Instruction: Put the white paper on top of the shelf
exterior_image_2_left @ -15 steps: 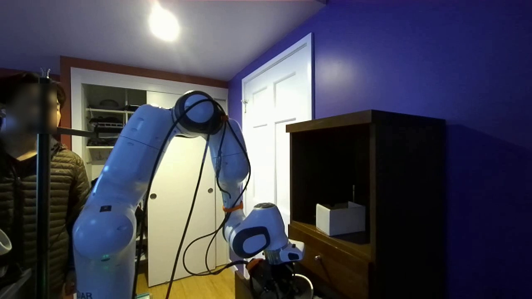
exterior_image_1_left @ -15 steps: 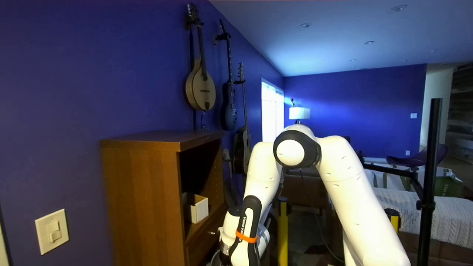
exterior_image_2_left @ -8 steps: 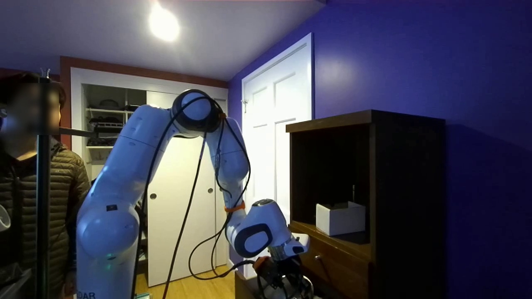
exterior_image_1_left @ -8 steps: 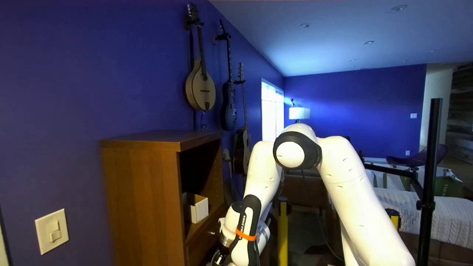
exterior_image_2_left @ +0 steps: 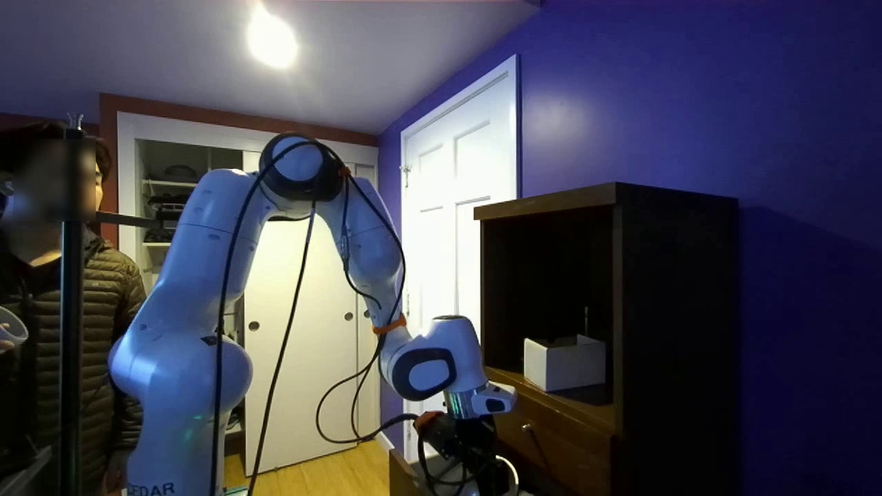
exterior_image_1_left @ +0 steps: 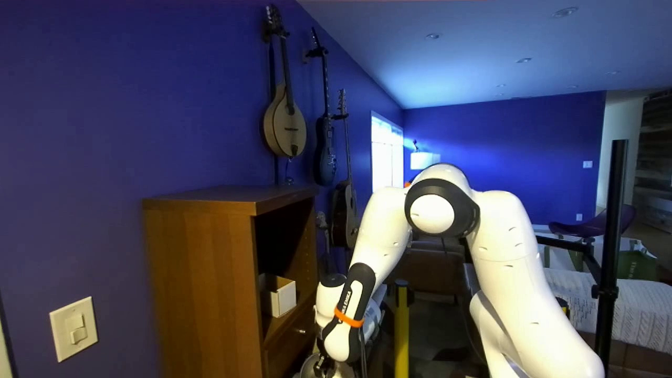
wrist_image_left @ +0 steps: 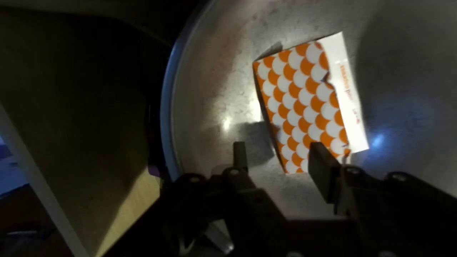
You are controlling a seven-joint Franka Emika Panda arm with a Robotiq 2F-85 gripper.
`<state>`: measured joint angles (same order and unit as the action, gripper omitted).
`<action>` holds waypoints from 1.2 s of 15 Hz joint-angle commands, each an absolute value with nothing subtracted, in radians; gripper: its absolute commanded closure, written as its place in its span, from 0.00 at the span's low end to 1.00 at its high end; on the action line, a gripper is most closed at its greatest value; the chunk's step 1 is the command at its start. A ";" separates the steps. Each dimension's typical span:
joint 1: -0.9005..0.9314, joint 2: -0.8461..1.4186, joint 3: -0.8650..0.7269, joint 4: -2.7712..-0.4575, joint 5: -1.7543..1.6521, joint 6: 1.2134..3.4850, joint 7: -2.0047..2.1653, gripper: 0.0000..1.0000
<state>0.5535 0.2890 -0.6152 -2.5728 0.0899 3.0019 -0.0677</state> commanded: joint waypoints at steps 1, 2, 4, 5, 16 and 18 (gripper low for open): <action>0.587 0.127 -0.618 -2.624 0.089 2.851 -0.066 0.18; 0.432 0.085 -0.472 -2.626 -0.007 2.823 0.007 0.12; 0.322 0.082 -0.334 -2.629 0.030 2.828 0.013 0.01; 0.276 0.092 -0.279 -2.633 0.045 2.852 0.016 0.00; 0.400 0.323 -0.431 -2.642 -0.151 3.168 0.248 0.00; 0.442 0.355 -0.445 -2.640 -0.140 3.190 0.253 0.00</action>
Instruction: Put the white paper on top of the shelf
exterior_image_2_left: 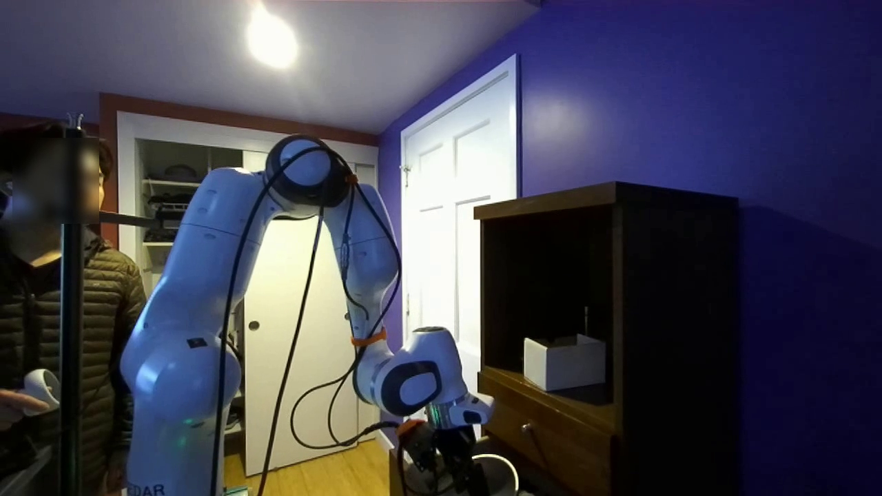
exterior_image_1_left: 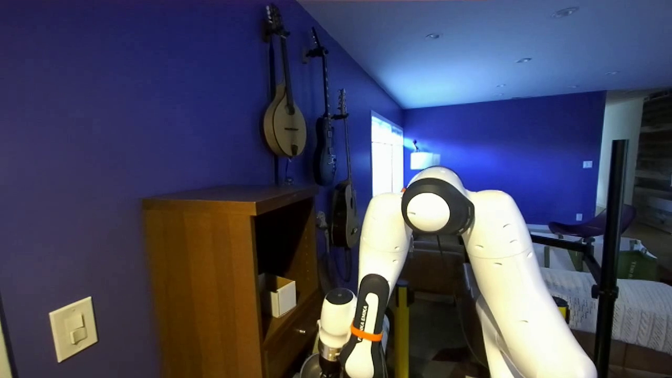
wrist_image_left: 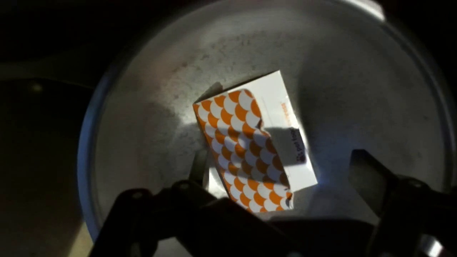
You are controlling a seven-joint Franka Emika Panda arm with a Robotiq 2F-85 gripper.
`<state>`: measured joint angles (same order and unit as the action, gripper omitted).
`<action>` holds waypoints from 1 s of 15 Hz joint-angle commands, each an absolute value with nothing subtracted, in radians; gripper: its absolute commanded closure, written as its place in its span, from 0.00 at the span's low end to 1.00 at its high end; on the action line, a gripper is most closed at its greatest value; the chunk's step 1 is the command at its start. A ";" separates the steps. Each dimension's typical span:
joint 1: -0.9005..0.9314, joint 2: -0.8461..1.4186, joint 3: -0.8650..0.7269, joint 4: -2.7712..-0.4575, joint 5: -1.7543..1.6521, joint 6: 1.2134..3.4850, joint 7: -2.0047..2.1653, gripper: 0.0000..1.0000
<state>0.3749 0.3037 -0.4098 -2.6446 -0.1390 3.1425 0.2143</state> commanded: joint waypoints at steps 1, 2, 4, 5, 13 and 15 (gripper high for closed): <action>0.460 0.375 -0.447 -2.638 -0.112 3.211 0.232 0.01; 0.476 0.392 -0.450 -2.638 -0.097 3.237 0.223 0.22; 0.529 0.436 -0.480 -2.633 -0.046 3.324 0.200 0.29; 0.556 0.468 -0.498 -2.628 -0.004 3.377 0.178 0.37; 0.663 0.558 -0.484 -2.621 0.378 3.582 -0.034 0.93; 0.693 0.555 -0.491 -2.621 0.453 3.613 -0.083 1.00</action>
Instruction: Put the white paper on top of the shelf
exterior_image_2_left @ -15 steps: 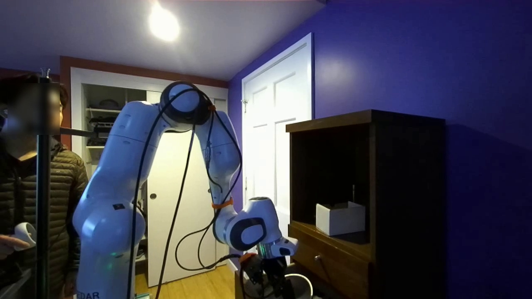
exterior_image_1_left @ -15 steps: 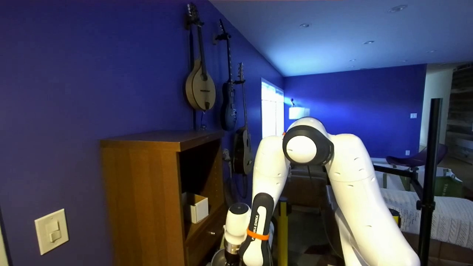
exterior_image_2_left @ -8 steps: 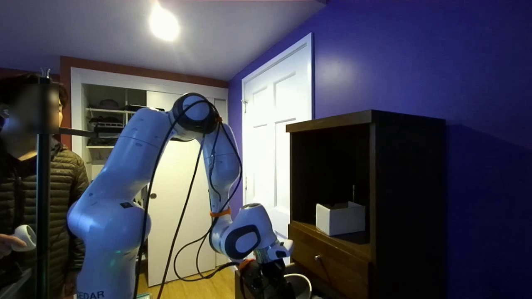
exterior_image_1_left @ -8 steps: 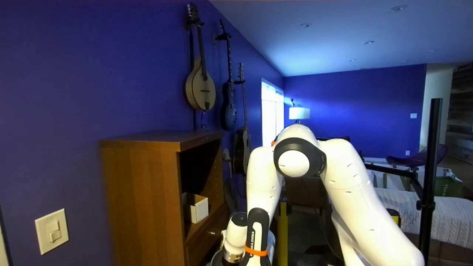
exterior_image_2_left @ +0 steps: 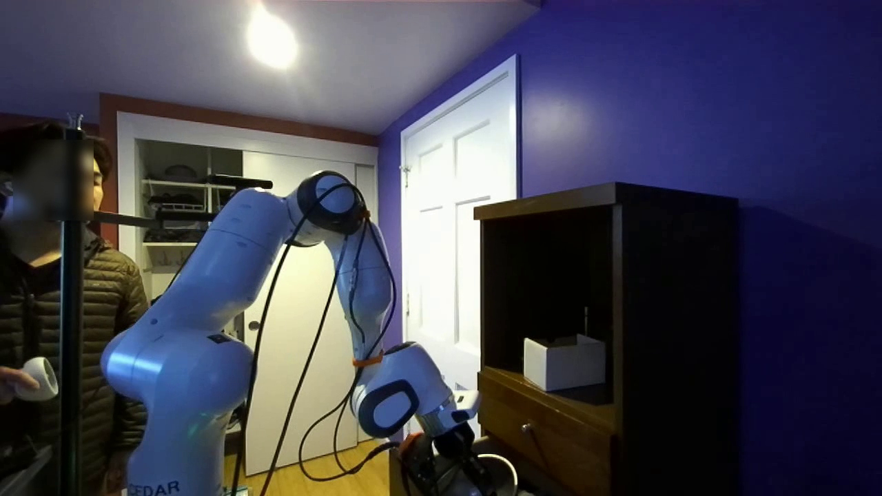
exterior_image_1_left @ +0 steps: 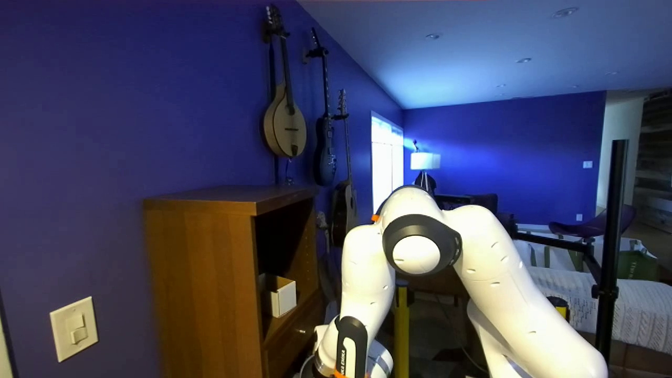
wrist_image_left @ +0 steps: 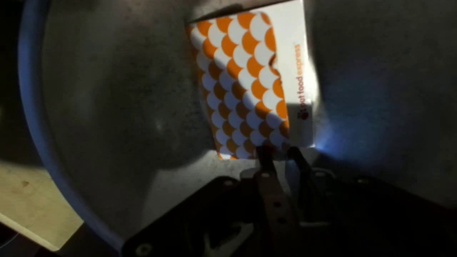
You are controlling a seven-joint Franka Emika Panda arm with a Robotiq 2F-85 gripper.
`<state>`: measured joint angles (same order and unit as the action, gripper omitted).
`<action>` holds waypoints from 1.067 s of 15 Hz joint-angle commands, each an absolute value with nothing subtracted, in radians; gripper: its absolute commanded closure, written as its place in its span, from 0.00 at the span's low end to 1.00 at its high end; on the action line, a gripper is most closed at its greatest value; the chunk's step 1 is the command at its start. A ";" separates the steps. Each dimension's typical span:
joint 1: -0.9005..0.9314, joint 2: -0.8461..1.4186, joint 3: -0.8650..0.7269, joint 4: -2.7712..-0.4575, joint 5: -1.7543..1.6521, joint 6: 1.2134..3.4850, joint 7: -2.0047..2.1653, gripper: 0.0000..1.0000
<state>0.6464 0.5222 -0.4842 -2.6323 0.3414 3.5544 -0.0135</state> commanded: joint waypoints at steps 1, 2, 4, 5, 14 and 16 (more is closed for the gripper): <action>0.742 0.552 -0.535 -2.629 0.444 3.617 -0.064 1.00; 0.762 0.536 -0.550 -2.633 0.467 3.617 -0.084 1.00; 0.807 0.475 -0.595 -2.645 0.488 3.568 -0.101 1.00; 0.819 0.432 -0.615 -2.653 0.482 3.530 -0.106 1.00; 0.884 0.093 -0.909 -2.570 0.384 2.887 -0.140 1.00; 0.871 0.013 -0.950 -2.530 0.338 2.779 -0.112 1.00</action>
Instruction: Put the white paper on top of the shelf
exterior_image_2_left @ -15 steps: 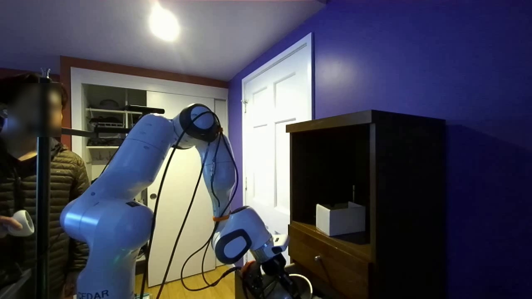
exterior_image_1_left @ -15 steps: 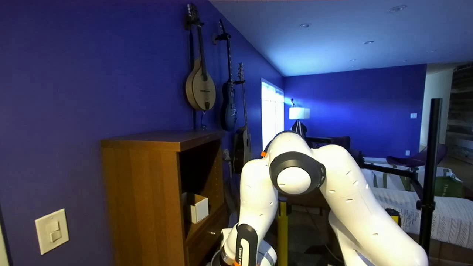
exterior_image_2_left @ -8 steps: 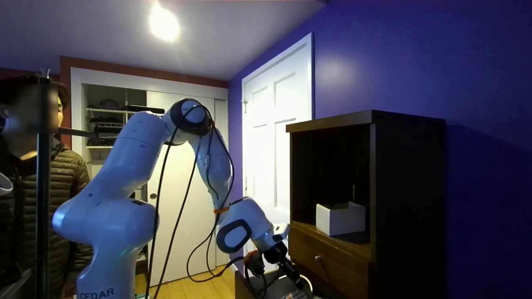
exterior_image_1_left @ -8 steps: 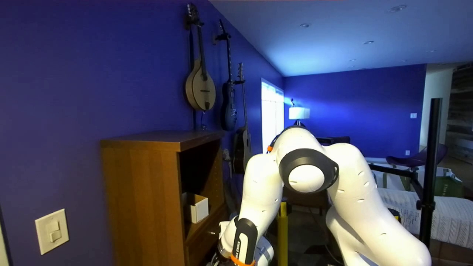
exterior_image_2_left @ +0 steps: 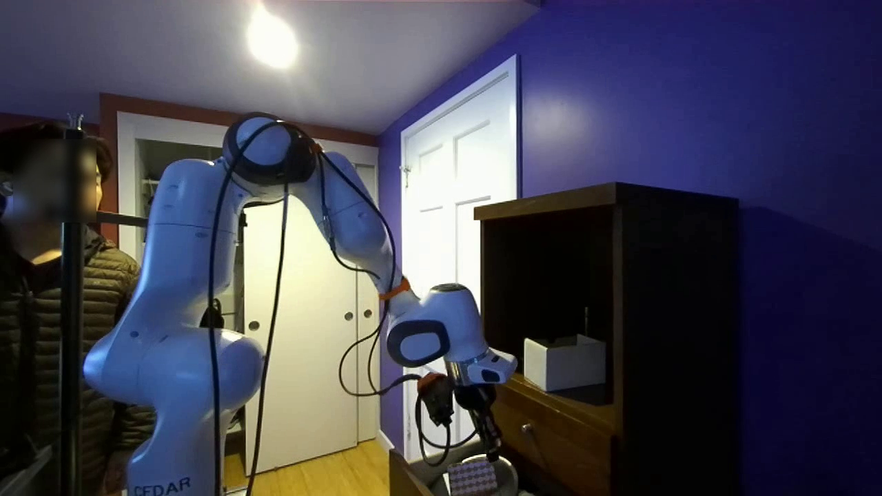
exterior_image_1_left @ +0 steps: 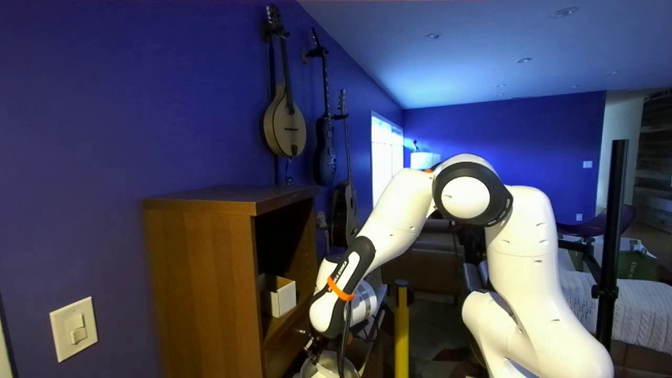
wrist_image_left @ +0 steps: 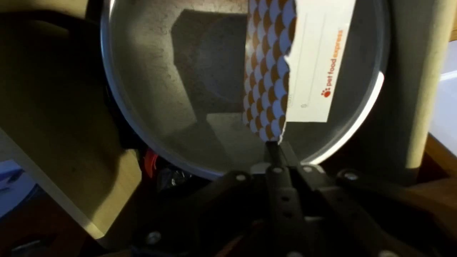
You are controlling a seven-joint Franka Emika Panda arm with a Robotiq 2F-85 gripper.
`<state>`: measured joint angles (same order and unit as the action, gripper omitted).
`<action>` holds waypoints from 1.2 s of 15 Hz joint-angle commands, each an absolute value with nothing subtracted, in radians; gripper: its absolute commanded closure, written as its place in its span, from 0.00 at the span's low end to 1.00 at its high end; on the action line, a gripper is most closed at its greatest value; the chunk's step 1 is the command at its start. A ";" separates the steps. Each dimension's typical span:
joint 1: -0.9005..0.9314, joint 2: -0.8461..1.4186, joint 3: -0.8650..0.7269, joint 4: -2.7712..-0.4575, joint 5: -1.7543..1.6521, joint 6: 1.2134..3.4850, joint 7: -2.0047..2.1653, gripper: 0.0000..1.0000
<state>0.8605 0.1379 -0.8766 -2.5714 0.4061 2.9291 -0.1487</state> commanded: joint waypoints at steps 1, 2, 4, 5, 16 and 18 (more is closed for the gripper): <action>0.870 -0.022 -0.966 -2.504 0.314 2.724 -0.089 1.00; 0.865 -0.061 -0.974 -2.486 0.292 2.685 -0.069 1.00; 0.659 -0.126 -0.785 -2.433 0.245 2.586 -0.026 1.00; 0.619 -0.161 -0.753 -2.410 0.224 2.520 -0.008 1.00; -0.004 -0.413 -0.278 -2.287 0.327 2.118 0.000 1.00; -0.052 -0.430 -0.259 -2.294 0.323 2.176 0.012 1.00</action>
